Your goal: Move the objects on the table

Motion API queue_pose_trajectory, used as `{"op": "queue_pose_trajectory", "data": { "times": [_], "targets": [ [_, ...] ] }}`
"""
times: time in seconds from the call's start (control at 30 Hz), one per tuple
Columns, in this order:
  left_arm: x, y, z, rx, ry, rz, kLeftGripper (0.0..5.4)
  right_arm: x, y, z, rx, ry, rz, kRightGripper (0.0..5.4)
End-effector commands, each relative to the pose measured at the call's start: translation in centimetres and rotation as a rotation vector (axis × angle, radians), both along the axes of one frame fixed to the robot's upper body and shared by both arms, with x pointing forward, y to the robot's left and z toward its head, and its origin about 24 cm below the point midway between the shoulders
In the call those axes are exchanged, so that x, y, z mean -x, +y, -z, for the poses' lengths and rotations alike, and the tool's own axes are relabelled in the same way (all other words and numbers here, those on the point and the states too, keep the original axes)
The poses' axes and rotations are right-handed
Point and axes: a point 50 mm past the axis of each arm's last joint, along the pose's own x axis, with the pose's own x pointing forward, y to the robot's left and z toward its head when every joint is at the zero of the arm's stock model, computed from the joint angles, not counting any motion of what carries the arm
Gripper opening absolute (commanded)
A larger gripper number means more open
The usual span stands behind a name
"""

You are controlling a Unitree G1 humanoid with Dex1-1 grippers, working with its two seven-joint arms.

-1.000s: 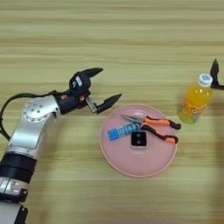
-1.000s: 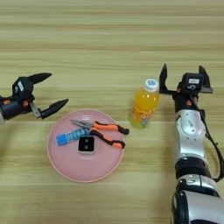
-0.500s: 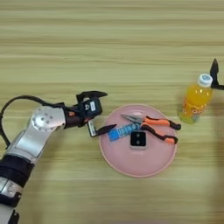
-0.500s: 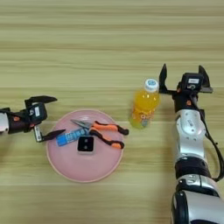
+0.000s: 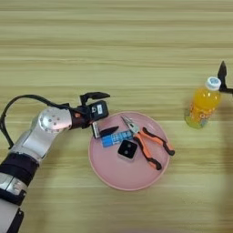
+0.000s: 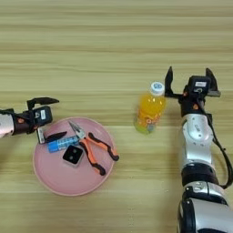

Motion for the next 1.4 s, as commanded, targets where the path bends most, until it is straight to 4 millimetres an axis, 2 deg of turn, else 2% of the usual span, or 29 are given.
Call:
{"op": "queue_pose_trajectory", "data": {
  "times": [0.03,0.5,1.4],
  "targets": [
    [-0.4,0.0,-0.2,-0.027,-0.022,0.002,5.40,0.0,0.2,0.0,-0.008,0.002,0.001,5.39],
    [-1.4,1.0,-0.3,-0.076,-0.069,-0.073,5.40,0.0,0.2,-0.1,-0.007,-0.001,0.000,5.39],
    [-2.9,1.8,-0.5,-0.100,-0.127,-0.160,5.40,0.1,0.0,-0.5,-0.008,-0.019,-0.005,5.39]
  ]
}}
